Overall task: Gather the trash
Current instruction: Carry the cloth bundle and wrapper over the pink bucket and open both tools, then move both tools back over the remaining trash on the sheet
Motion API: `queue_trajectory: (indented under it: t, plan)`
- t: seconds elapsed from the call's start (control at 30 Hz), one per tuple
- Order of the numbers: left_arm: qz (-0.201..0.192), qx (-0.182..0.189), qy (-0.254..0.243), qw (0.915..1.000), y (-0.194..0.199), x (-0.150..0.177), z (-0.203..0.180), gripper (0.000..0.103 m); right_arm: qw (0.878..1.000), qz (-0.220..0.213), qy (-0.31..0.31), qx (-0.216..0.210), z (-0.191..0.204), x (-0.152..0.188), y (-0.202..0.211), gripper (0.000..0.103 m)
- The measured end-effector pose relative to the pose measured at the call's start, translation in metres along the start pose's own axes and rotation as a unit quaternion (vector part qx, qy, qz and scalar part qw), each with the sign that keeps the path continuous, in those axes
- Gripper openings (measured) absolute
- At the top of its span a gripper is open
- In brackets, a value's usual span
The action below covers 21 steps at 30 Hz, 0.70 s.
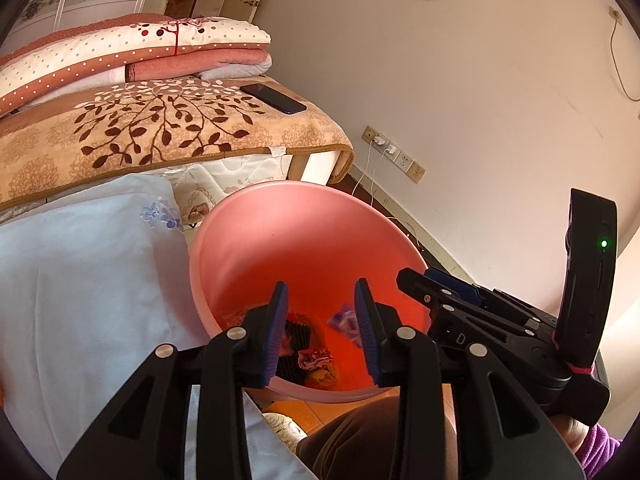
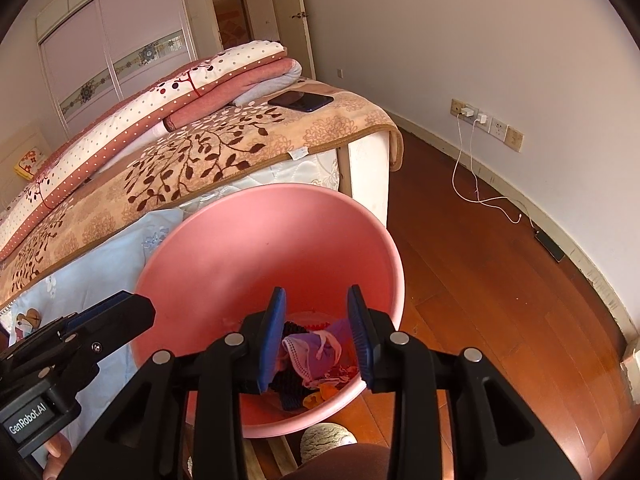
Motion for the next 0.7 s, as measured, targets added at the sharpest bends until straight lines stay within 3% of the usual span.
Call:
queue_trajectory:
  t: [0.07,0.5,0.7]
  plan:
    - [-0.002,0.001,0.002,1.0,0.003,0.0,0.001,0.034,1.0,-0.004,-0.001,0.002,0.0,0.0,0.002,0.043]
    - [-0.038,-0.023,0.007,0.999,0.047,0.007,0.006,0.034,0.999,-0.028,0.018,-0.027,0.028,0.008,0.033,0.047]
    - [-0.057,-0.051,0.019,0.9969,0.078,0.015,0.017,0.034,0.997,-0.035,0.035,-0.052,0.052,0.015,0.05,0.049]
Point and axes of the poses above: each gripper's, at about its wrist camera, not at the fingertips, and y roughly against the way its jaws point, z to its left, x to its underside, the point moved 1 cm from there along -y, roughly the way its jaws point, and after that the axes turned 6 degrees about z, right-handed, at the moved point
